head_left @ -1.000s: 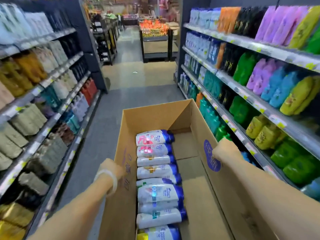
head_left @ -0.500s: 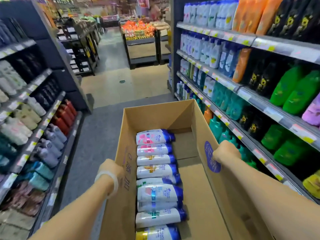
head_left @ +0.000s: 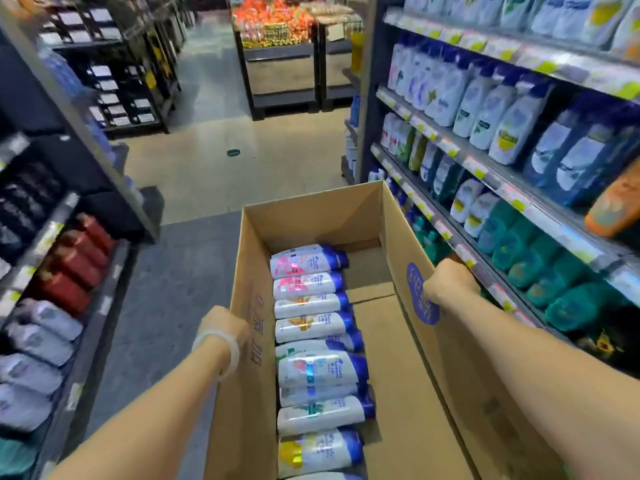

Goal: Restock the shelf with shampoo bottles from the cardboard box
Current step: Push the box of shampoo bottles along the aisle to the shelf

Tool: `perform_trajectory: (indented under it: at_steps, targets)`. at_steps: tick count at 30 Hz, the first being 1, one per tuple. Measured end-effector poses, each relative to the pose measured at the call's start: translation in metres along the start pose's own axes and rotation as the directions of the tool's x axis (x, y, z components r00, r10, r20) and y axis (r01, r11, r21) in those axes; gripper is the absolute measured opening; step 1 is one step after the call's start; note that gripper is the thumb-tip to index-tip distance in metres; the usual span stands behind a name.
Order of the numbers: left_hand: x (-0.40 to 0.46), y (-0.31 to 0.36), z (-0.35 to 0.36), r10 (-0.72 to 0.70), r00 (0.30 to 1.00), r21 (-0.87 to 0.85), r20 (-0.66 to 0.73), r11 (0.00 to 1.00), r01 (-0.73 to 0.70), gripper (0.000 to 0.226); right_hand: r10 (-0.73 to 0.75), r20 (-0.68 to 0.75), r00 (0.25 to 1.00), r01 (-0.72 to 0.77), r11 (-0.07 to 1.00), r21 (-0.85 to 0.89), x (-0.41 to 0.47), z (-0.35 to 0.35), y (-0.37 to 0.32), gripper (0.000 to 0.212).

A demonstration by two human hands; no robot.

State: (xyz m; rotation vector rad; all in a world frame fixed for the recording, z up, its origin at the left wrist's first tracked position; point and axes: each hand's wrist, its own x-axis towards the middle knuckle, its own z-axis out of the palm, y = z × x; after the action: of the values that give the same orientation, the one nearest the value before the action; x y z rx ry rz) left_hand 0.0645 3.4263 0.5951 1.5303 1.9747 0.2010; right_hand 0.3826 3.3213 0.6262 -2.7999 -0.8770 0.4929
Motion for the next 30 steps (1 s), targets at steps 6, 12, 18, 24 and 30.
perform_trajectory:
  at_steps: [6,12,18,24,30]
  targets:
    - [0.159,0.114,-0.013,0.01,1.0,-0.027,-0.005,1.0,-0.01,0.008,0.036,-0.01,0.999,-0.035,0.999,0.03,0.157,-0.005,-0.107,0.024]
    - [0.314,0.22,-0.001,0.018,1.0,-0.054,0.021,0.998,-0.017,0.009,0.015,-0.004,1.0,-0.015,1.0,0.026,0.326,-0.006,-0.21,0.024]
    - [0.467,0.322,0.014,-0.072,0.997,-0.075,0.028,0.994,0.074,0.008,-0.016,0.012,1.0,0.016,1.0,0.005,0.489,-0.012,-0.317,0.011]
    - [0.612,0.409,0.03,-0.085,0.996,-0.077,0.027,0.993,0.087,0.011,0.003,0.03,1.0,-0.003,1.0,0.01,0.631,-0.007,-0.411,0.011]
    - [0.744,0.478,0.065,-0.076,0.997,-0.122,0.031,0.989,0.079,0.014,0.01,0.015,1.0,-0.011,1.0,0.022,0.765,0.027,-0.473,0.007]
